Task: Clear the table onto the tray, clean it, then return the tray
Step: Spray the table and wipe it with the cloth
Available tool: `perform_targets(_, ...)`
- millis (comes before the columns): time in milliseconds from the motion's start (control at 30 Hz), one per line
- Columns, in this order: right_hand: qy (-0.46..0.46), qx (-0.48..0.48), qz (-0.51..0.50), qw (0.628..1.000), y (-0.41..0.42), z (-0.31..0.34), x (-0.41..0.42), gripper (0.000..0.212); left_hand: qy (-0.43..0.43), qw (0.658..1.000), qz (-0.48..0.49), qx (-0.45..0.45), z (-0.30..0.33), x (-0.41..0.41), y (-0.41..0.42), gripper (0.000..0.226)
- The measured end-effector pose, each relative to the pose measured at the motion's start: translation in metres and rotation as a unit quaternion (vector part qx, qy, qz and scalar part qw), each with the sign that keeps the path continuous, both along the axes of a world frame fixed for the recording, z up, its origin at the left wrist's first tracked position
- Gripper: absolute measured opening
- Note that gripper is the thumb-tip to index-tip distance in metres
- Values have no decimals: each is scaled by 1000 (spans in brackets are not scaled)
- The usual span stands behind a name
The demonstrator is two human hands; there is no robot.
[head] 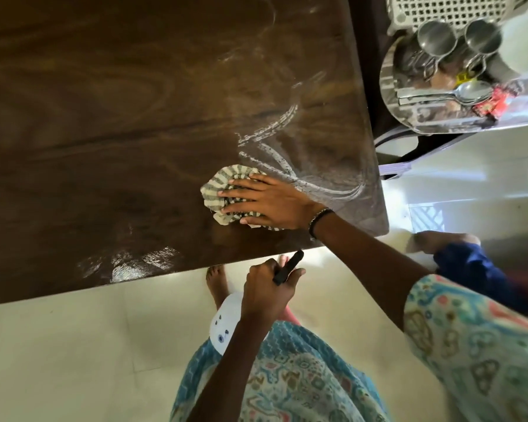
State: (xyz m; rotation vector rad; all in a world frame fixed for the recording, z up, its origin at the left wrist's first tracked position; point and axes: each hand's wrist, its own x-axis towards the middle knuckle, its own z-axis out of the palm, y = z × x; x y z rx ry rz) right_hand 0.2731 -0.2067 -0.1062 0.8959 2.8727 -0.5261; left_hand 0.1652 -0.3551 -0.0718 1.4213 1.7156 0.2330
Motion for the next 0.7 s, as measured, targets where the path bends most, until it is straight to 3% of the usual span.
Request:
perform_targets(100, -6, -6, -7, 1000, -1, 0, 0, 46, 24, 1000, -7, 15, -1, -1, 1, 47)
perform_targets(200, -13, -17, -31, 999, -5, 0, -3, 46, -34, 999, 14, -16, -3, 0, 3, 44)
perform_targets(300, -18, -21, -47, 998, -10, 0, -4, 47, -35, 998, 46, 24, -3, 2, 5, 43)
perform_targets(467, -4, -20, -91, 996, -26, -1, 6, 46, -92, 994, 63, -7, 3, -19, 0, 34)
perform_targets(600, 59, -22, -187, 980, -61, -6, 5, 42, -136, 979, 140, 63, 24, -42, -1, 27)
perform_targets(700, 79, -6, -188, 979, -95, -7, 12, 39, -139, 974, 155, 85, 38, -48, 8, 15)
